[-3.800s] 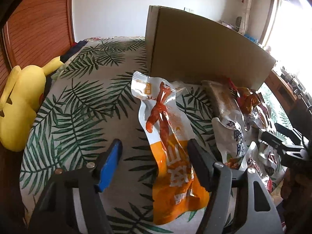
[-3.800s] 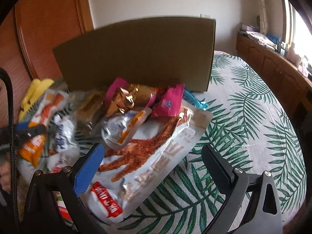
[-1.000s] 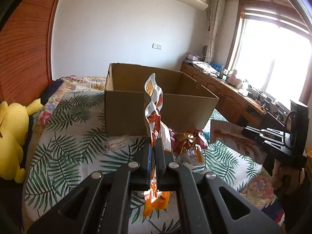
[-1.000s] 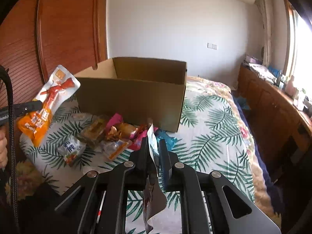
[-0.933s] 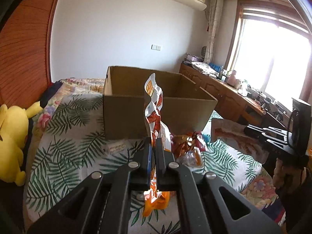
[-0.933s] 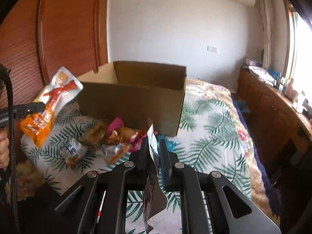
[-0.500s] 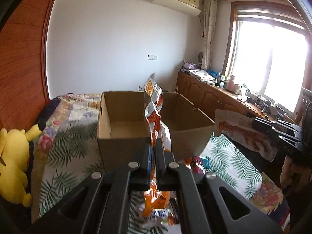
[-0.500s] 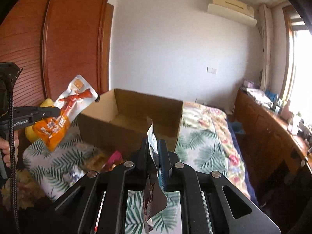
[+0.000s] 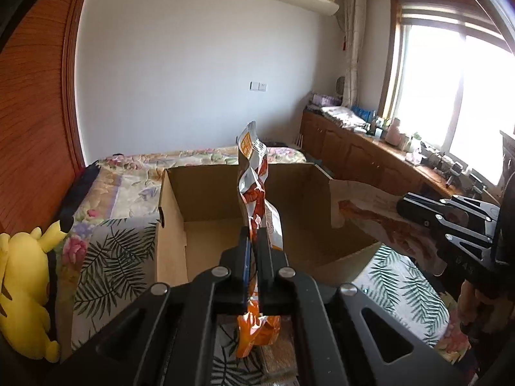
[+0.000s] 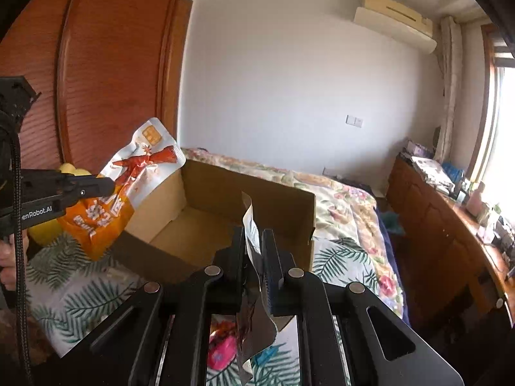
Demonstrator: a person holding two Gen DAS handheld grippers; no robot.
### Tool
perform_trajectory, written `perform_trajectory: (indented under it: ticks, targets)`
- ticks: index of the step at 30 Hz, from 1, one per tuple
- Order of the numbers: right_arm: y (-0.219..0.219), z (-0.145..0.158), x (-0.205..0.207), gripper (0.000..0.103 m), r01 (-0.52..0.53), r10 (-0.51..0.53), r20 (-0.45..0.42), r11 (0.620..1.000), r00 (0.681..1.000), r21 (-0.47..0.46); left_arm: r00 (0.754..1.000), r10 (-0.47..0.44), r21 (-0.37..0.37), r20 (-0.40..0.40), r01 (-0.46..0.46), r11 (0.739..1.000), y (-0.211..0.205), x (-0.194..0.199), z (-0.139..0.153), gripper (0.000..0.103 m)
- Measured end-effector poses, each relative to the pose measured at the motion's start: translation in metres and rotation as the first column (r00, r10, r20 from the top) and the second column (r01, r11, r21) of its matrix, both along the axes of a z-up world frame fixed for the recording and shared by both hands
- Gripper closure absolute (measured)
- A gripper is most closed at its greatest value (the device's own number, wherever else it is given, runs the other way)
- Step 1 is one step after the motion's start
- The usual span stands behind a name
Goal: Organize snacks
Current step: 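Carry both bags over the cardboard box and open both tools to drop them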
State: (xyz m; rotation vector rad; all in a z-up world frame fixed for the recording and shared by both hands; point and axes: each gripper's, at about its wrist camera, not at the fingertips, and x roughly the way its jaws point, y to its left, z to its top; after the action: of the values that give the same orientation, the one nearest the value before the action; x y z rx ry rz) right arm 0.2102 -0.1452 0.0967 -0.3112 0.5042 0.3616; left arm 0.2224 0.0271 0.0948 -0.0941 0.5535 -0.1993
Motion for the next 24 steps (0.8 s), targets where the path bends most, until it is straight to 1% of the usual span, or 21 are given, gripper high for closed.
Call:
perform_trajectory:
  ticks: [4,7,8,10,12,16,18,19,24]
  targets:
    - [0.011,-0.011,0.024,0.095,0.008,-0.009,-0.031,1.0,0.999,-0.023,1.0,0.004,0.009,-0.025,-0.004,1.0,-0.005,0.021,-0.008,0.103]
    - [0.014,-0.019,0.036,0.095,0.013,-0.015,-0.061,1.0,0.998,-0.019,0.999,0.008,0.046,-0.036,-0.007,0.999,-0.012,0.031,-0.016,0.103]
    - [0.015,-0.021,0.039,0.095,0.016,-0.018,-0.068,1.0,0.998,-0.021,0.999,0.018,0.068,-0.027,-0.016,0.998,-0.014,0.032,-0.017,0.103]
    - [0.015,-0.028,0.044,0.095,0.023,-0.025,-0.081,0.999,0.996,-0.022,0.999,0.019,0.073,-0.028,-0.017,0.997,-0.015,0.036,-0.016,0.103]
    - [0.01,-0.031,0.049,0.094,0.036,-0.036,-0.087,0.999,0.996,0.005,0.999,0.019,0.066,-0.042,-0.016,0.998,-0.014,0.041,-0.016,0.102]
    - [0.006,-0.031,0.053,0.092,0.053,-0.047,-0.103,0.997,0.994,0.06,0.998,0.041,0.091,-0.042,-0.037,0.995,-0.013,0.045,-0.019,0.099]
    - [0.005,-0.03,0.052,0.083,0.053,-0.046,-0.097,0.996,0.994,0.072,0.998,0.044,0.087,-0.035,-0.041,0.995,-0.012,0.044,-0.02,0.098]
    - [0.004,-0.029,0.052,0.075,0.055,-0.048,-0.094,0.995,0.994,0.078,0.999,0.043,0.083,-0.032,-0.04,0.996,-0.011,0.043,-0.02,0.098]
    - [0.0,-0.028,0.046,0.074,0.048,-0.036,-0.103,0.992,0.994,0.113,0.999,0.029,0.087,-0.021,-0.027,0.996,-0.014,0.037,-0.013,0.096]
